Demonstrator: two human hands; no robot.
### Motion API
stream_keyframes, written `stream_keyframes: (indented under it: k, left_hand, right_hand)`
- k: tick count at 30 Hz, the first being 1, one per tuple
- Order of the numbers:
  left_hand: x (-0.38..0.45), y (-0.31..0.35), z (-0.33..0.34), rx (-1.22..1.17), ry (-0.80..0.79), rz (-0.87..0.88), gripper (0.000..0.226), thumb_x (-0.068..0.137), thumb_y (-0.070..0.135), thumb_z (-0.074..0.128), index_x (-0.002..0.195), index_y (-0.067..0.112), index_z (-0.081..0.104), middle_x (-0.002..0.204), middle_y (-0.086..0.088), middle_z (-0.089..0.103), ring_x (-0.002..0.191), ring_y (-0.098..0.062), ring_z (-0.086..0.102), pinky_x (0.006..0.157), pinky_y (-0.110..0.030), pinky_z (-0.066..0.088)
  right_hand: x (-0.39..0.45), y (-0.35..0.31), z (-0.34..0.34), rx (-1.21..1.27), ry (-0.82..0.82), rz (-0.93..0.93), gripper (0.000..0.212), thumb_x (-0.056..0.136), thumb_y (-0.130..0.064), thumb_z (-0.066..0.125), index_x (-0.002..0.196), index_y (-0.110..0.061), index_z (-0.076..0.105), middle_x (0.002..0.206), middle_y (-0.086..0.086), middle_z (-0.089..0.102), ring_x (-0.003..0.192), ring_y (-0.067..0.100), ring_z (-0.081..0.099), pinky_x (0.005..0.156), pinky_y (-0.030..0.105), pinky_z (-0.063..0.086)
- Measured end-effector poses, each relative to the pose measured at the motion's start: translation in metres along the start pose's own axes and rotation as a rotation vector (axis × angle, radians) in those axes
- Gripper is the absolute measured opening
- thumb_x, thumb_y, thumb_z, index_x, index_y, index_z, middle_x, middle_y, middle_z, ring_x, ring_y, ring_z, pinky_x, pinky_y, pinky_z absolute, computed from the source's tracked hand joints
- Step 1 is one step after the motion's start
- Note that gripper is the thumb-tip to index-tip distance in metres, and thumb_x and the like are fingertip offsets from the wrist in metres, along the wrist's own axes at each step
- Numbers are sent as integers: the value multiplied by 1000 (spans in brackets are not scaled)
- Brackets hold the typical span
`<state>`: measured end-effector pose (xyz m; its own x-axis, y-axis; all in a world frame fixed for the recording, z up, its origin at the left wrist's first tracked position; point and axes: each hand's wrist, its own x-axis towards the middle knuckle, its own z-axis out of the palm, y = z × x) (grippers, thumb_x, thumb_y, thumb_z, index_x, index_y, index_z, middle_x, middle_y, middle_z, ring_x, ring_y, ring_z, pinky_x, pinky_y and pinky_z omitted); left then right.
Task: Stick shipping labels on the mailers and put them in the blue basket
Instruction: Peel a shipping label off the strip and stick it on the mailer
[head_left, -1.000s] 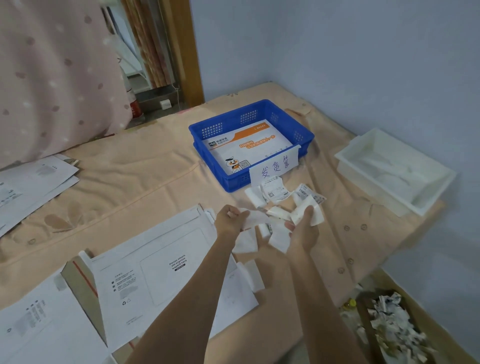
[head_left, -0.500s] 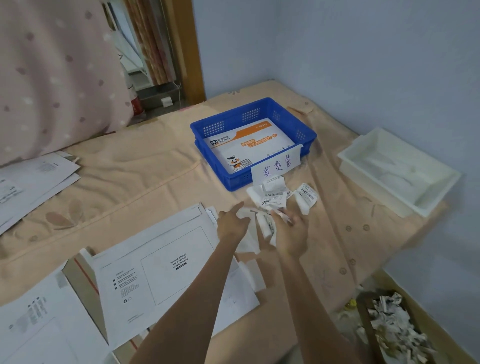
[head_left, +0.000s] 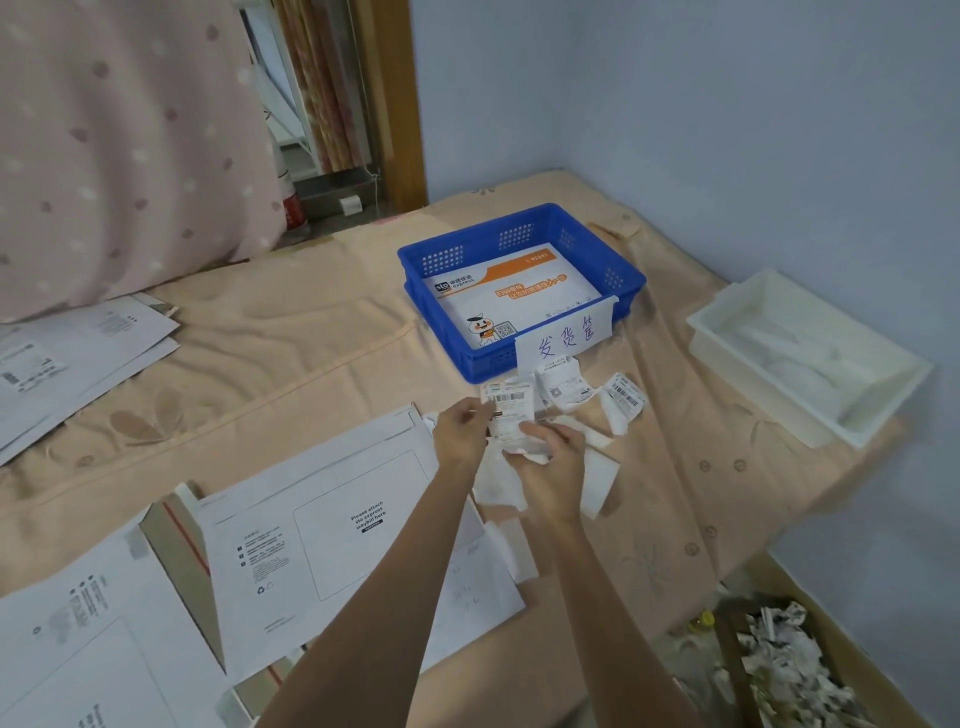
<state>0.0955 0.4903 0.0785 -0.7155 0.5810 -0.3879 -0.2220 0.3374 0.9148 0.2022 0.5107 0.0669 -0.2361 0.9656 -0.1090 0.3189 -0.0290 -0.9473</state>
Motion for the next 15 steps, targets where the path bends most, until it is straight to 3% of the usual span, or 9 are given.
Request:
stream_keyframes:
  k: [3, 6, 7, 9, 10, 11, 13, 15]
  left_hand:
    - [7, -10, -16, 8, 111, -23, 18, 90, 24, 61, 75, 14, 64, 84, -11, 70, 80, -32, 64, 84, -49, 54]
    - [5, -16, -36, 8, 141, -39, 20, 89, 23, 59, 70, 16, 58, 82, -8, 69, 82, -33, 65, 83, -49, 53]
    - [2, -17, -44, 0, 152, -40, 22, 89, 22, 58, 68, 16, 56, 79, -5, 69, 81, -32, 67, 80, -46, 52]
    - [-4, -21, -59, -21, 165, -49, 25, 90, 19, 57, 66, 17, 53, 72, 0, 66, 75, -28, 68, 73, -38, 48]
    - [-8, -25, -66, -30, 173, -50, 26, 91, 18, 56, 66, 17, 52, 72, 1, 65, 71, -24, 68, 71, -34, 45]
    - [-11, -29, -74, -41, 183, -54, 26, 92, 17, 56, 66, 17, 52, 74, 1, 65, 68, -21, 68, 70, -32, 43]
    - [-17, -39, -90, -68, 204, -74, 25, 93, 16, 54, 68, 16, 54, 78, -1, 65, 66, -17, 67, 64, -27, 42]
    - [-21, -49, -106, -67, 222, -98, 23, 94, 15, 52, 71, 15, 55, 77, -2, 63, 66, -15, 65, 54, -21, 41]
  right_hand:
    - [-1, 9, 5, -270, -163, -69, 53, 68, -2, 66, 112, -31, 69, 124, -6, 53, 121, 11, 45, 108, 27, 35]
    - [-1, 12, 17, -186, -101, -33, 54, 64, -3, 44, 98, -31, 75, 109, 1, 66, 114, 22, 54, 102, 42, 43]
    - [-2, 3, 20, -106, -70, 17, 46, 69, 0, 43, 92, -20, 77, 102, 7, 68, 108, 27, 56, 99, 42, 44]
    - [-5, -16, 25, 1, -75, 112, 29, 82, 6, 44, 80, -1, 72, 86, 14, 65, 93, 32, 56, 87, 28, 47]
    - [-8, -24, 27, 31, -104, 135, 28, 86, 4, 44, 76, -2, 70, 81, 12, 63, 86, 30, 53, 76, 20, 44]
    - [-9, -28, 33, 57, -142, 171, 26, 88, -1, 46, 78, -4, 70, 81, 10, 63, 85, 28, 53, 72, 21, 42]
    - [-9, -30, 48, 79, -229, 220, 20, 87, -9, 55, 74, -10, 70, 81, 5, 67, 86, 24, 58, 74, 29, 42]
    - [-8, -25, 64, 71, -311, 317, 15, 83, -19, 63, 70, -18, 71, 79, -2, 70, 87, 19, 64, 70, 26, 43]
